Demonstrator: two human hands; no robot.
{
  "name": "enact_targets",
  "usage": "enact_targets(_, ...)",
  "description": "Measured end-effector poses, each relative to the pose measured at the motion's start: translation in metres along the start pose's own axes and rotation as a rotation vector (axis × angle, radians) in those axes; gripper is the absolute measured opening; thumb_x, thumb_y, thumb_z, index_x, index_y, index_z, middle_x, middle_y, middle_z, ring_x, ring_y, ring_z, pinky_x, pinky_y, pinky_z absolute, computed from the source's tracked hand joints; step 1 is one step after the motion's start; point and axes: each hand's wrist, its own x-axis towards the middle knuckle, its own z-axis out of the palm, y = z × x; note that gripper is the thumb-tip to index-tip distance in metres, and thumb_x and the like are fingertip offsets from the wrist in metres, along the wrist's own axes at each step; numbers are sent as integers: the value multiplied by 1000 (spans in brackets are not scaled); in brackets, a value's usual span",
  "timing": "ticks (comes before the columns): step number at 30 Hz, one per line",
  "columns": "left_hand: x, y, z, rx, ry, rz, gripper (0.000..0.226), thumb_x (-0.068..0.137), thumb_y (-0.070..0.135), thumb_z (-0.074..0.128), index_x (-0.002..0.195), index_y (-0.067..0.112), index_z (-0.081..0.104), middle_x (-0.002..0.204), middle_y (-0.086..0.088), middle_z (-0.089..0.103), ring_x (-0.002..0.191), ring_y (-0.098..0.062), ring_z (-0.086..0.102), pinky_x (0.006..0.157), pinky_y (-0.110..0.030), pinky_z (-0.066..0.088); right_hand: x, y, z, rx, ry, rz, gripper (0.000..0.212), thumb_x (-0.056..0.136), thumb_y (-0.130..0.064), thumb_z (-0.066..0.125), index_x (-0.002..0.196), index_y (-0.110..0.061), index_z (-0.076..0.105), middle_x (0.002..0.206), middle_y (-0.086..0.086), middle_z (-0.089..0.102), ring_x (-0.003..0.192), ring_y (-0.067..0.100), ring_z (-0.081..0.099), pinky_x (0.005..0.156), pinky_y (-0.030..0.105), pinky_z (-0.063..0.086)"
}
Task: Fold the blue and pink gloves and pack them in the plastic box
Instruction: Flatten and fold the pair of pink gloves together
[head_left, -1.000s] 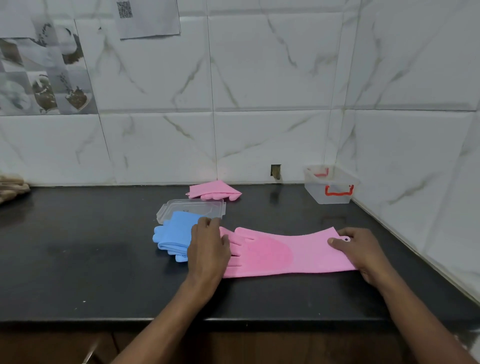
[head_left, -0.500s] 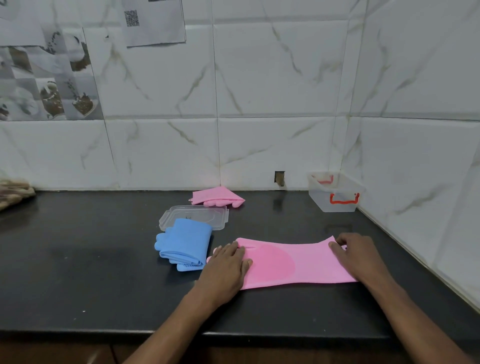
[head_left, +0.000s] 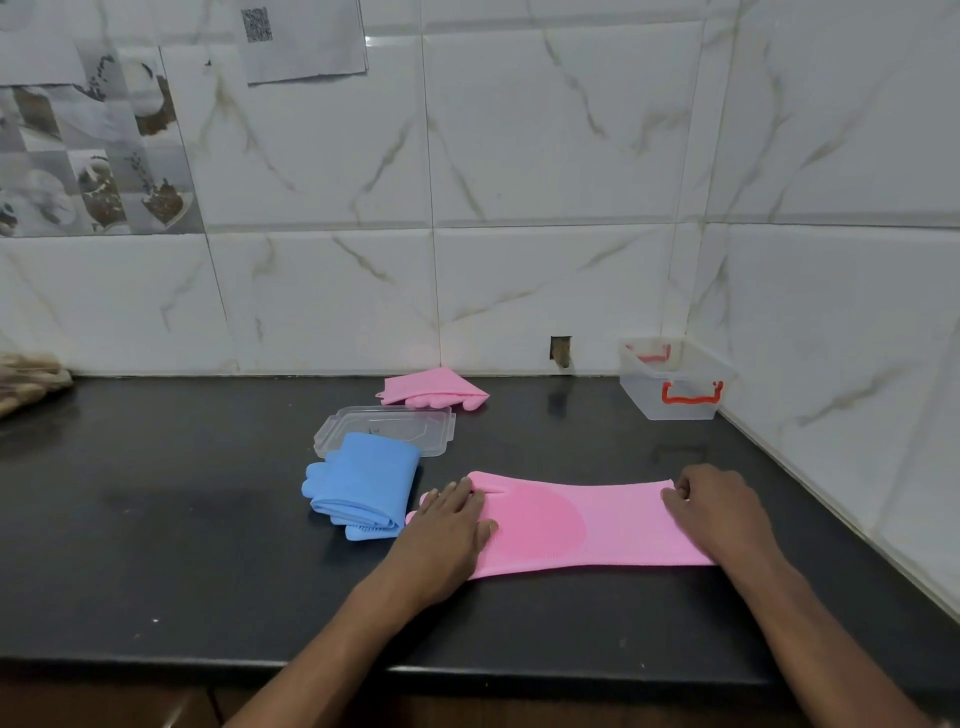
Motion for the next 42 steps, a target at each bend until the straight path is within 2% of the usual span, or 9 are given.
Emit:
enact_targets(2, 1, -1, -3, -6, -57, -12, 58, 106, 40, 26, 155, 11, 18, 165, -7, 6, 152, -21, 8, 123, -38, 6, -1, -2, -1, -84, 10, 18, 22, 94, -38, 52, 84, -20, 57, 76, -4, 58, 64, 11, 52, 54, 26, 36)
enact_targets(4, 11, -4, -14, -28, -117, -25, 50, 104, 35, 34, 145, 7, 40, 160, -10, 25, 144, -25, 31, 119, -39, 23, -2, -3, -1, -138, 42, 36, 26, 94, -44, 49, 81, -22, 52, 75, -6, 56, 63, 9, 50, 52, 26, 34)
enact_targets(6, 31, -12, -31, -75, -24, -47, 34, 100, 27, 46, 120, 6, 64, 135, -11, 55, 118, -27, 57, 99, -36, 44, -3, -1, -1, -121, 89, 56, 29, 94, -47, 47, 78, -23, 47, 73, -6, 56, 63, 9, 53, 54, 26, 38)
enact_targets(8, 61, -26, -51, -118, 133, -129, 25, 94, 16, 52, 107, 5, 71, 112, -14, 68, 103, -31, 65, 81, -30, 47, -3, 2, -1, -119, 85, 76, 29, 95, -46, 46, 76, -24, 44, 73, -7, 56, 63, 8, 53, 51, 24, 36)
enact_targets(16, 150, -91, -71, -53, 197, -340, 32, 92, 4, 48, 123, 1, 59, 130, -17, 59, 119, -31, 57, 97, -37, 46, -3, -2, -2, -122, 64, 117, 25, 98, -38, 42, 78, -22, 46, 76, -6, 55, 64, 7, 53, 52, 26, 35)
enact_targets(24, 199, -122, -72, -44, 243, -306, 38, 93, -1, 43, 130, 1, 53, 132, -19, 57, 119, -33, 54, 95, -37, 45, -1, -7, 0, -93, 57, 99, 18, 97, -38, 37, 91, -23, 46, 88, -3, 51, 74, 18, 53, 61, 30, 38)
enact_targets(29, 221, -142, -72, 78, 142, -300, 44, 95, 3, 44, 138, 6, 47, 140, -16, 52, 127, -30, 50, 102, -35, 42, 0, -12, -4, -134, -22, 105, 25, 98, -37, 35, 117, -25, 46, 119, -3, 55, 79, 17, 49, 69, 27, 37)
enact_targets(33, 232, -153, -61, 147, -10, -255, 54, 98, 17, 50, 150, 14, 34, 154, -10, 39, 139, -27, 39, 114, -37, 32, -2, -14, -1, -173, -37, 96, 20, 98, -36, 34, 112, -25, 44, 119, -4, 54, 78, 17, 51, 67, 26, 37)
enact_targets(42, 220, -154, -66, 252, 80, -252, 26, 96, 12, 51, 113, -1, 64, 119, -20, 66, 111, -33, 61, 91, -34, 45, -1, -8, 10, -165, -17, 63, 13, 96, -38, 37, 96, -26, 43, 96, -6, 50, 75, 9, 57, 69, 30, 52)
